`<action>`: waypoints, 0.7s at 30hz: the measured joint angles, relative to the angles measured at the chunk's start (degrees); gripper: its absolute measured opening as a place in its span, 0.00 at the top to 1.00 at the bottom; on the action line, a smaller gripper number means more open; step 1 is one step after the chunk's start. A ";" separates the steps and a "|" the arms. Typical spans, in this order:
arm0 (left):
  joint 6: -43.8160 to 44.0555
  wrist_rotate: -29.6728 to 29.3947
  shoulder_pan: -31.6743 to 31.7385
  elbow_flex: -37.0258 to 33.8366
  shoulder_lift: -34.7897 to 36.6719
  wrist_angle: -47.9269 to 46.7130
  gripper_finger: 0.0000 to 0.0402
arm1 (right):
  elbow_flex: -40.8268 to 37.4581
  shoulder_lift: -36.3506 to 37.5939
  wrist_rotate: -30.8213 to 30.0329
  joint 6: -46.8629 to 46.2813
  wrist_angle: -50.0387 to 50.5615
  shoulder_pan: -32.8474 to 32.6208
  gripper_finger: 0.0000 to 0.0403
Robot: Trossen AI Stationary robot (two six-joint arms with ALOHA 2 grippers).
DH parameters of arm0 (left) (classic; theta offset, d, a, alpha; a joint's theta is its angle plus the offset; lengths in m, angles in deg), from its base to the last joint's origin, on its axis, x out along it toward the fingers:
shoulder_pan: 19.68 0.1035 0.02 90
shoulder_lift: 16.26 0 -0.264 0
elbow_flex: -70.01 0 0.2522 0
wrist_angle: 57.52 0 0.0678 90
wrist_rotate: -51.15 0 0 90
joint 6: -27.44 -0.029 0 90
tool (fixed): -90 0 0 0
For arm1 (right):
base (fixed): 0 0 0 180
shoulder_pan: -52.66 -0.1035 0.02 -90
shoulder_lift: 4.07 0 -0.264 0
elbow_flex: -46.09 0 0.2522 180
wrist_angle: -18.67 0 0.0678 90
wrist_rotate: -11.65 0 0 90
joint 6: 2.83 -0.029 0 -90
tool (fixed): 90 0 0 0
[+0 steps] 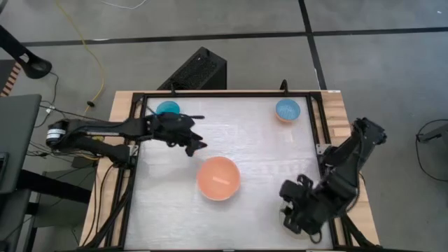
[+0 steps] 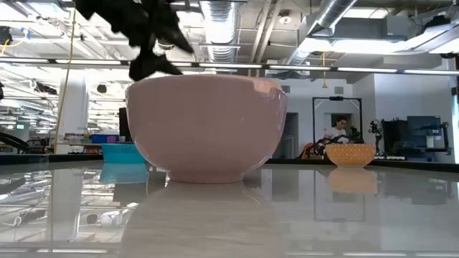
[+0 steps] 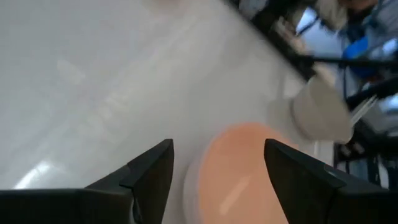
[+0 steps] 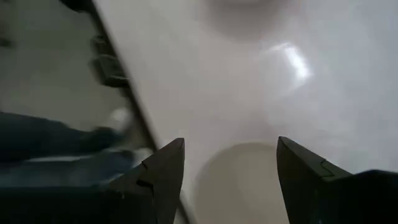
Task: Nest bowls inside each other
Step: Stack the gray bowl on top of the orange bowl
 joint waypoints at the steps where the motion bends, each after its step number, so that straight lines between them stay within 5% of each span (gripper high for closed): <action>1: -0.15 -0.89 0.00 0.02 1.76 -1.28 0.41 | -2.40 0.76 -0.32 -1.97 -3.26 -1.12 0.45; 10: -1.54 -10.15 0.00 -0.01 13.84 -10.29 0.41 | -14.49 0.96 -1.24 -14.96 -16.57 -7.69 0.45; 21: -1.46 -11.96 0.00 -0.01 21.18 -14.90 0.41 | -25.77 0.35 -1.23 -23.13 -32.01 -12.46 0.45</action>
